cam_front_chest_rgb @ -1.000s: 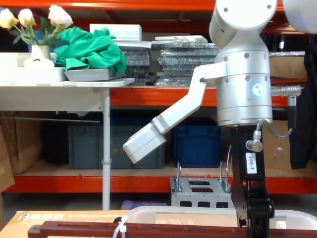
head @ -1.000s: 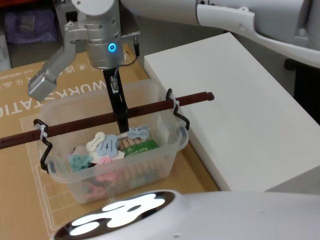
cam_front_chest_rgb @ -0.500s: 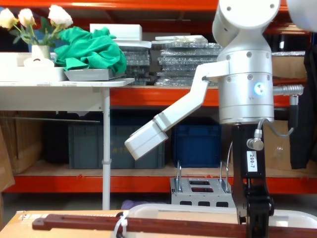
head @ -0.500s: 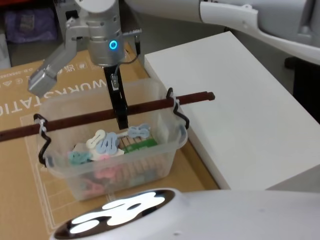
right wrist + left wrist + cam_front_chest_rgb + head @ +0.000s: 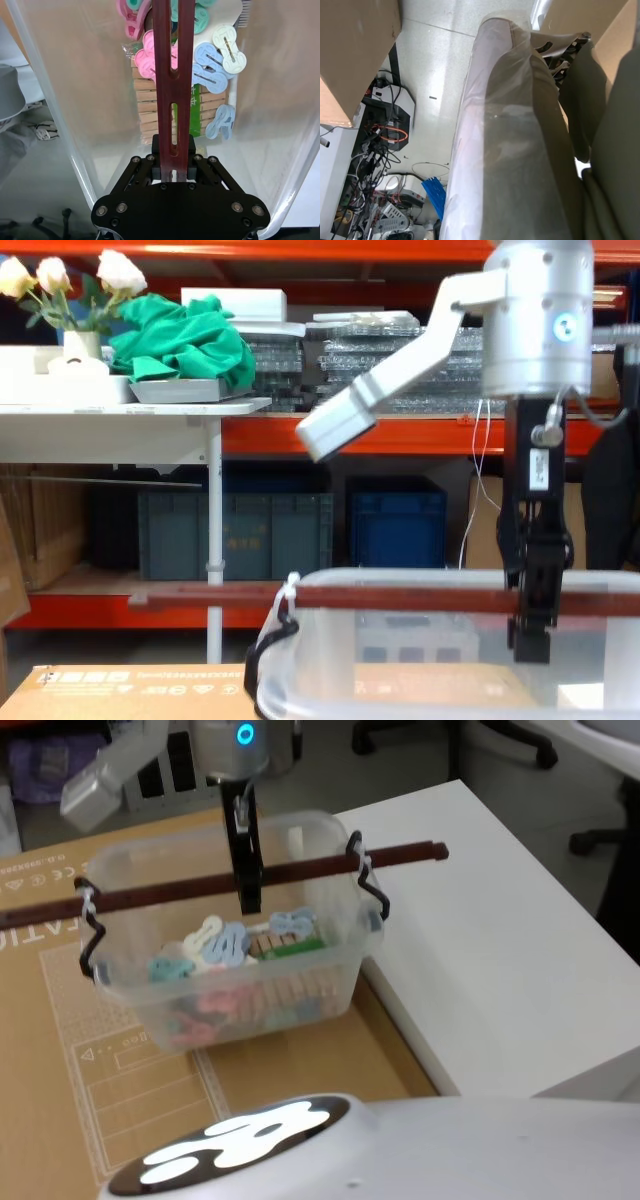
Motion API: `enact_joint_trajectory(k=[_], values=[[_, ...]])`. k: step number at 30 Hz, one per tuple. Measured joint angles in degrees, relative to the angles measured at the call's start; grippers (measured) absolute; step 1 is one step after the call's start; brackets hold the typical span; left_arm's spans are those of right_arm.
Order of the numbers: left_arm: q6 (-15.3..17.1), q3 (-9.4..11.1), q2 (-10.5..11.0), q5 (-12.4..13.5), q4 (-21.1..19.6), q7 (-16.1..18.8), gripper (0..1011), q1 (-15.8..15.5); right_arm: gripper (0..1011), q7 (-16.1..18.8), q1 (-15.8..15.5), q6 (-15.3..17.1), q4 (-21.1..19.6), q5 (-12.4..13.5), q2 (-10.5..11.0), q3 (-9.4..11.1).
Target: Use one hand to grasp the basket and place it at the designated location.
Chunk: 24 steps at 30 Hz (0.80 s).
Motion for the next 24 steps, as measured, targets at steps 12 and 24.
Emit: enact_joint_trajectory(k=[12, 24], values=[[0.00, 0.00, 0.00, 0.01, 0.01, 0.00, 0, 0.00, 230, 0.08, 2.71, 2.39, -1.49, 0.73, 3.75, 2.56], [0.00, 0.00, 0.00, 0.01, 0.02, 0.00, 0, 0.00, 230, 0.12, 4.21, 4.87, -2.63, 0.19, 6.87, 4.17]])
